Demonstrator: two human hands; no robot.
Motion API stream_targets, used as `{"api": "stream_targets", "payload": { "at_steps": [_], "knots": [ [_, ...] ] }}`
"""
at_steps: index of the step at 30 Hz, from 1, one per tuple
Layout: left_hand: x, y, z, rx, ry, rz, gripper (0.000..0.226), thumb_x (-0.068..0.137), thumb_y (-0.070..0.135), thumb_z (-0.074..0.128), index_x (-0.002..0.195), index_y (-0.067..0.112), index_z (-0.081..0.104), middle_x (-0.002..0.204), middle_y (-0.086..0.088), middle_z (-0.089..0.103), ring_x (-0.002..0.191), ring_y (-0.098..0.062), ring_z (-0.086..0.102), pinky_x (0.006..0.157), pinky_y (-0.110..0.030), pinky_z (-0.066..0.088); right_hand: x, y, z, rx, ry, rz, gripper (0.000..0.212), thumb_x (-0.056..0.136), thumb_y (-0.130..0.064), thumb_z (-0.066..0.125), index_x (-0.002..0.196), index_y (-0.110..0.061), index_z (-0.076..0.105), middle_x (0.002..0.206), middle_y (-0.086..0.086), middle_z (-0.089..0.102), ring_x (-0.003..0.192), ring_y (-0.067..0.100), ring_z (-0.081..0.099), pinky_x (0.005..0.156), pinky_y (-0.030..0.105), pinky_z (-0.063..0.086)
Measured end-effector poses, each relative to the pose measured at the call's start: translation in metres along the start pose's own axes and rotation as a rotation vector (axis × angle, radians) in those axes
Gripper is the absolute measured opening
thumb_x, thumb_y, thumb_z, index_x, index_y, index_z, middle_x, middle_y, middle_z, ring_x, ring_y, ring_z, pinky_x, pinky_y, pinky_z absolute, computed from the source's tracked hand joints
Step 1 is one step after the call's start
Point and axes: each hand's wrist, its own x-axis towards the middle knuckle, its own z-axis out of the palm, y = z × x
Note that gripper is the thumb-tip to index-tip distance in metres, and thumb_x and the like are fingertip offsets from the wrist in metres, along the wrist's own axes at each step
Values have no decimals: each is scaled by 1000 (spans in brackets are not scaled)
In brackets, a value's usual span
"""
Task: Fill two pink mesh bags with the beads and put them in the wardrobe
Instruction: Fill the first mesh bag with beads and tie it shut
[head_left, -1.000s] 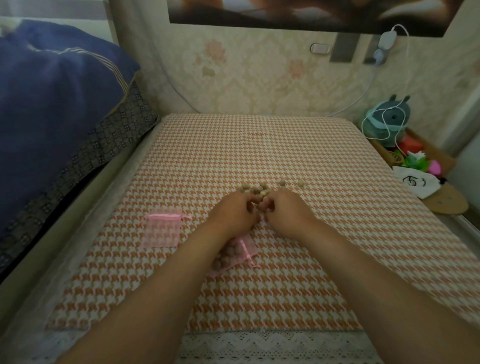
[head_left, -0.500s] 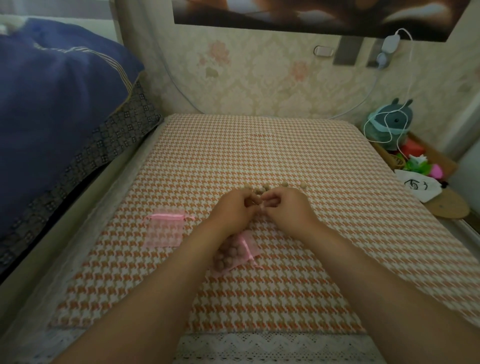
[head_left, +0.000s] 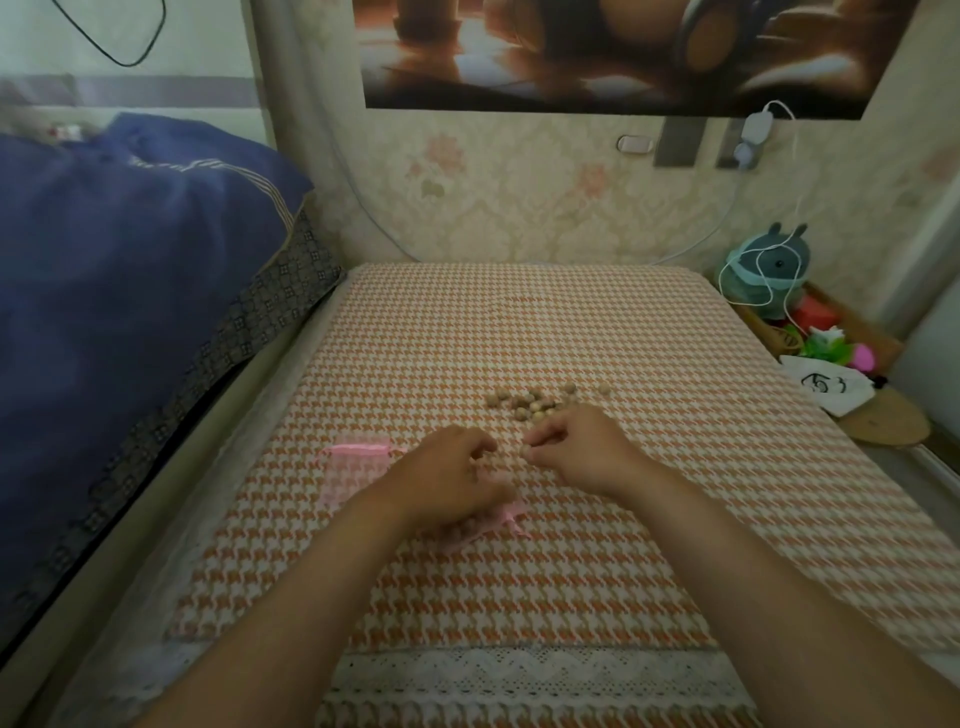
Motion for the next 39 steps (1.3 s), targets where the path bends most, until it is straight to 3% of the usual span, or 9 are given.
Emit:
{"api": "stream_targets", "payload": {
  "at_steps": [2,4,8,11,19,25,29,34,39],
  "knots": [
    [-10,-1,-3,108,-71,-9,101,61,80,68,143,28,44,132,8,46,120,-13,45,102,-37,46,-5,-1,2,-56,-31,24,8,86,-18,79,80,-22,75,76,-9,69,69,8,63,60,23,50],
    [-16,-3,-1,166,-80,20,102,58,81,70,142,28,45,126,9,48,117,-13,45,99,-38,47,-9,-2,7,-100,-89,48,8,85,-17,78,78,-22,77,74,-8,70,67,7,62,61,25,51],
    [-17,-6,7,189,-17,104,60,62,72,71,108,35,60,98,10,53,93,-14,53,80,-38,53,-14,-9,17,-130,-184,26,8,82,-18,79,89,-19,83,77,-4,74,63,1,61,53,15,44],
    [-16,-6,5,80,10,119,42,69,62,75,87,25,64,84,1,59,79,-18,57,72,-44,52,-13,-14,19,-70,-202,27,11,85,-14,78,94,-14,83,68,-5,70,46,-6,54,43,9,38],
    [-11,-10,4,-11,-40,123,31,77,48,79,90,24,65,85,3,61,77,-16,58,71,-40,51,-15,-19,16,-31,-332,30,14,93,-10,70,103,-10,81,52,-15,65,44,-7,54,44,7,37],
    [-10,-10,3,4,-52,106,35,75,50,80,96,25,66,91,3,63,82,-17,60,76,-44,55,-16,-20,15,42,-386,83,13,87,-10,75,98,-10,82,65,6,67,49,10,49,47,23,37],
    [-10,-7,0,-23,-92,68,48,70,58,79,106,29,65,98,4,65,87,-15,63,81,-46,57,-7,-13,10,-2,-297,96,28,92,-1,61,90,-18,83,69,3,72,56,15,55,48,25,43],
    [5,6,1,-38,-66,2,61,86,66,59,131,25,56,114,5,62,97,-13,61,87,-38,54,6,2,1,-120,-105,28,18,88,-10,73,86,-27,76,89,-8,72,87,12,68,75,27,55],
    [39,25,7,-43,111,12,30,99,44,51,106,21,68,102,0,68,90,-19,64,85,-46,55,21,15,-7,-286,166,-23,23,93,-17,64,86,-37,72,97,-11,71,95,13,67,85,37,58]
  ]
}}
